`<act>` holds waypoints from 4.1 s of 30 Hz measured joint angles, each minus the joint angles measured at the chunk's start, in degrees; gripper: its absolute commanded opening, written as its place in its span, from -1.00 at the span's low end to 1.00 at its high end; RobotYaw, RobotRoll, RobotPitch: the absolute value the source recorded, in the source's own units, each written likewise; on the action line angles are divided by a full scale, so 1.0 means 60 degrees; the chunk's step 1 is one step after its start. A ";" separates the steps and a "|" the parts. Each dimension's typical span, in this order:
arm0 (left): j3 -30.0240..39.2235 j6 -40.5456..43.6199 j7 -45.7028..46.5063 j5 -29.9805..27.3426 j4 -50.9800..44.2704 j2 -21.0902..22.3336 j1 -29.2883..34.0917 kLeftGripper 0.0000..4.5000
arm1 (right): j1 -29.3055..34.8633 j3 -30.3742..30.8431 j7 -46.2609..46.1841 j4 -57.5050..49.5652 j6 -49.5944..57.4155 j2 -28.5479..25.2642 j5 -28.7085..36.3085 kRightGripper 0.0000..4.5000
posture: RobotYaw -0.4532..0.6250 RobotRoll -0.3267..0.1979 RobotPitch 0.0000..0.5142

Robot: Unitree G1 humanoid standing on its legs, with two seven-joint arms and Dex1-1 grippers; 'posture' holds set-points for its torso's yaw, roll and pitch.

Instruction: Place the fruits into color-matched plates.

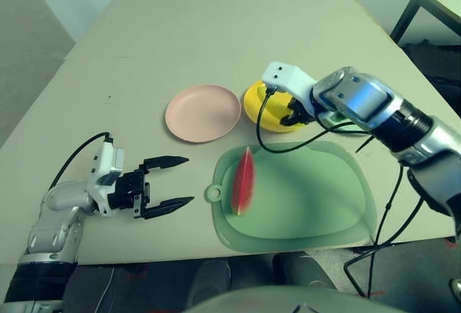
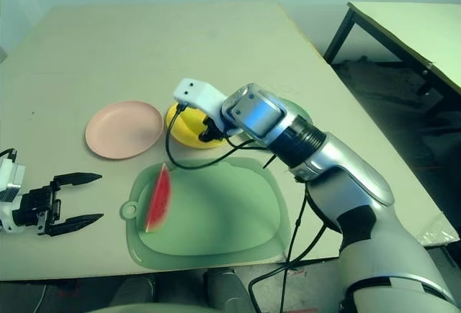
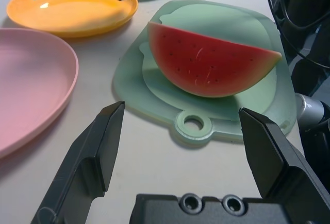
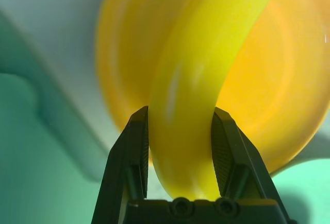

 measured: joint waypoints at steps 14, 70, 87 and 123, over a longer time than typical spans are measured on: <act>0.0149 -0.0004 0.0261 -0.0003 -0.0291 -0.0037 0.0447 1.00 | -0.0327 -0.0947 0.0733 0.3992 -0.2976 0.1468 -0.2394 0.96 | -0.04 0.25 -0.68; 0.0154 0.0014 0.0032 0.0066 0.0374 -0.0024 -0.0184 1.00 | 0.9341 -0.9734 0.3398 -0.1553 -0.6938 -0.0751 0.2008 0.98 | -0.16 0.25 -0.69; 0.0100 0.0037 0.0041 0.0241 0.0664 0.0034 -0.0443 1.00 | 0.9453 -0.8276 0.7615 0.0305 -1.0188 -0.2802 0.3361 0.98 | -0.21 0.25 -0.79; -0.8587 -0.7513 -0.2015 0.1380 0.4231 0.1899 -0.9340 1.00 | 0.9679 -0.7694 0.7653 0.1840 -1.2053 -0.2497 0.4009 0.98 | -0.50 0.25 -0.94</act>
